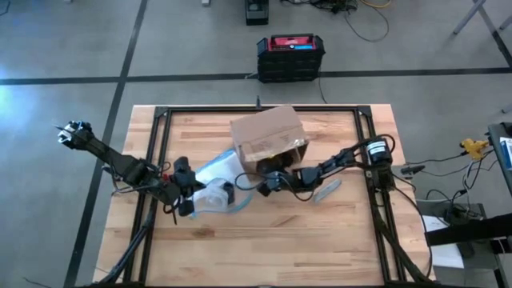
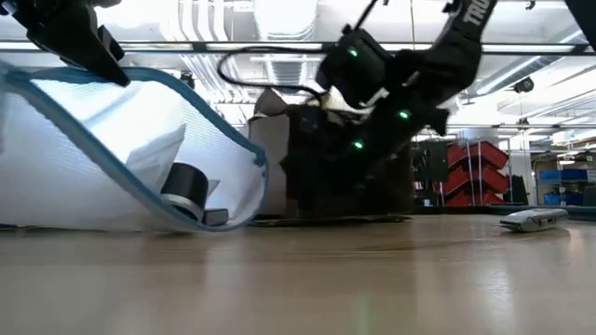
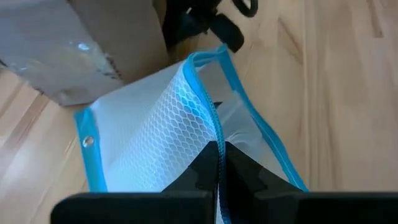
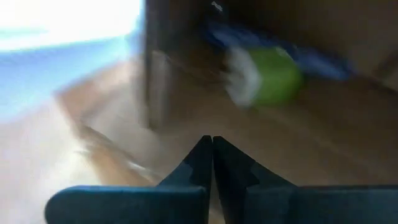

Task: Unpack boxes
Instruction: Remove the green charger adapter from the cardboard box, then put the green charger adapter into the transparent zip bag

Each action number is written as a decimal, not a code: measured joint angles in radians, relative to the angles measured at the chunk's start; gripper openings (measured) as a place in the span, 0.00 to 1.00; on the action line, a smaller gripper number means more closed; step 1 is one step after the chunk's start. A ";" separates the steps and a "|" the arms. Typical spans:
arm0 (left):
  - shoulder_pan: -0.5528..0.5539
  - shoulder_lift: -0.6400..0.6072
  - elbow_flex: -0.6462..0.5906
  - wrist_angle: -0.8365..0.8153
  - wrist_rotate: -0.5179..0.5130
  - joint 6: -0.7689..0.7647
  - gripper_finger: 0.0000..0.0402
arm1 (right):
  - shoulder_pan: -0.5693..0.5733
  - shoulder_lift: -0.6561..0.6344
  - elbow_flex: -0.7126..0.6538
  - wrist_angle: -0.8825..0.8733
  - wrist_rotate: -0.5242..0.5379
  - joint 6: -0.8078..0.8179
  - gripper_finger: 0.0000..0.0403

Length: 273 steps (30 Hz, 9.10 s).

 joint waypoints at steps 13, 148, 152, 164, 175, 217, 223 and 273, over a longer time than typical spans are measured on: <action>0.000 0.014 -0.014 -0.001 -0.040 -0.079 0.00 | 0.024 -0.030 -0.145 -0.005 0.106 0.274 0.00; 0.009 0.146 -0.016 0.140 0.047 0.151 0.00 | 0.194 0.003 -0.023 -0.361 0.400 0.651 0.69; 0.009 0.146 -0.016 0.140 0.047 0.151 0.00 | 0.194 0.003 -0.026 -0.360 0.400 0.657 0.59; 0.009 0.146 -0.016 0.160 0.047 0.144 0.00 | 0.214 -0.003 -0.030 -0.361 0.373 0.634 0.30; 0.010 0.264 -0.016 0.290 0.048 0.167 0.00 | 0.397 -0.123 0.048 -0.347 0.325 0.405 0.30; 0.013 0.335 -0.018 0.375 0.046 0.222 0.00 | 0.173 0.184 0.665 -0.454 -0.144 -0.413 0.68; 0.013 0.335 -0.019 0.385 0.038 0.222 0.00 | 0.190 0.121 0.661 -0.714 -0.223 -0.306 0.69; 0.015 0.513 -0.020 0.585 -0.003 0.173 0.00 | 0.219 0.164 0.682 -0.833 -0.186 -0.130 0.26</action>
